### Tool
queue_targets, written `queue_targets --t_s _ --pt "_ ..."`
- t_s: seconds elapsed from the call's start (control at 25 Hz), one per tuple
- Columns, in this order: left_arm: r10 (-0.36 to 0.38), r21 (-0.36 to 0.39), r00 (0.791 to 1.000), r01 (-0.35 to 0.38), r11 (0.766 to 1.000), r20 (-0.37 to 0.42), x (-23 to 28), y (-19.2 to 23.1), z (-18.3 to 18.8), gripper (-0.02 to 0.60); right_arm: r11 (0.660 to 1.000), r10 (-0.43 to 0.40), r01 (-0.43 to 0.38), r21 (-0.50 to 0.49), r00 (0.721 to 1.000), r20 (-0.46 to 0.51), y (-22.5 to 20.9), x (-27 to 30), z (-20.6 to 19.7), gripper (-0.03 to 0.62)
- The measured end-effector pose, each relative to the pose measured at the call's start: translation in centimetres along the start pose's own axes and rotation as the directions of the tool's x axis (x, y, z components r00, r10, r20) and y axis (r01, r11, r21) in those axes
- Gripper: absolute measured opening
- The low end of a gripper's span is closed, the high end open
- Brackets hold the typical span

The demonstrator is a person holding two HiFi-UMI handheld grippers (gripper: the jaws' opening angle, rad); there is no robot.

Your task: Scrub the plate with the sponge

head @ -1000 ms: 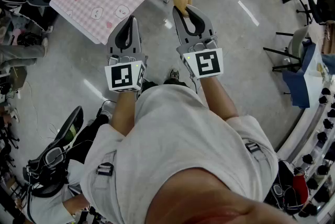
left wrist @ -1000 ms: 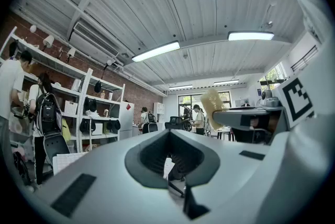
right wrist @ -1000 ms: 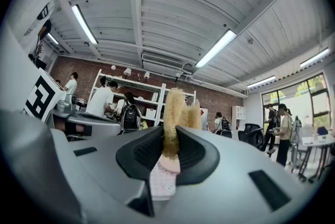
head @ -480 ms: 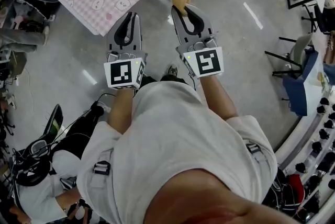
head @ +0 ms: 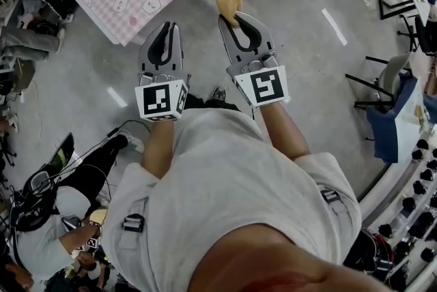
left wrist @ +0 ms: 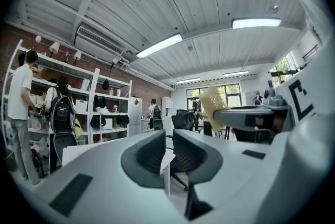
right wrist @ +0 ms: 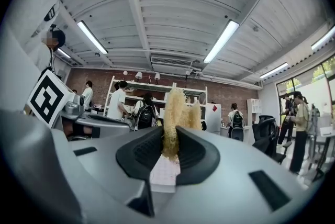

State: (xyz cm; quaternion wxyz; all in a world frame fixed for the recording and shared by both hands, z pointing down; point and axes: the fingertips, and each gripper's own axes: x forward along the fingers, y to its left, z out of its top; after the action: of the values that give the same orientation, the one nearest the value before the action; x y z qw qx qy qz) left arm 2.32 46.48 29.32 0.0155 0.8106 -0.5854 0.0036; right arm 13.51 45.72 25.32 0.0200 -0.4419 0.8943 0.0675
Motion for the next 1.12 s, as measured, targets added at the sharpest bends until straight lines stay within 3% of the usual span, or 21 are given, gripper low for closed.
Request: queue_targets --t_s 0.36,0.68,1.12 --pt "0.014 0.008 0.998 -0.014 1.000 -0.065 2.7 0.1 -2.0 0.054 0.998 -0.018 0.020 0.052 0.999 -0.033 -3.1 0.6 -2.5 0.060" --pt "-0.052 -0.017 0.997 0.051 0.999 -0.064 10.4 1.2 -3.4 0.054 0.999 -0.038 0.040 0.027 0.997 -0.069 -7.2 5.4 -4.9 0.061" --pt "-0.084 -0.041 0.996 0.082 0.996 -0.038 23.5 10.2 -1.6 0.051 1.000 -0.030 0.030 -0.007 0.993 -0.116 -11.7 18.9 -6.1 0.061"
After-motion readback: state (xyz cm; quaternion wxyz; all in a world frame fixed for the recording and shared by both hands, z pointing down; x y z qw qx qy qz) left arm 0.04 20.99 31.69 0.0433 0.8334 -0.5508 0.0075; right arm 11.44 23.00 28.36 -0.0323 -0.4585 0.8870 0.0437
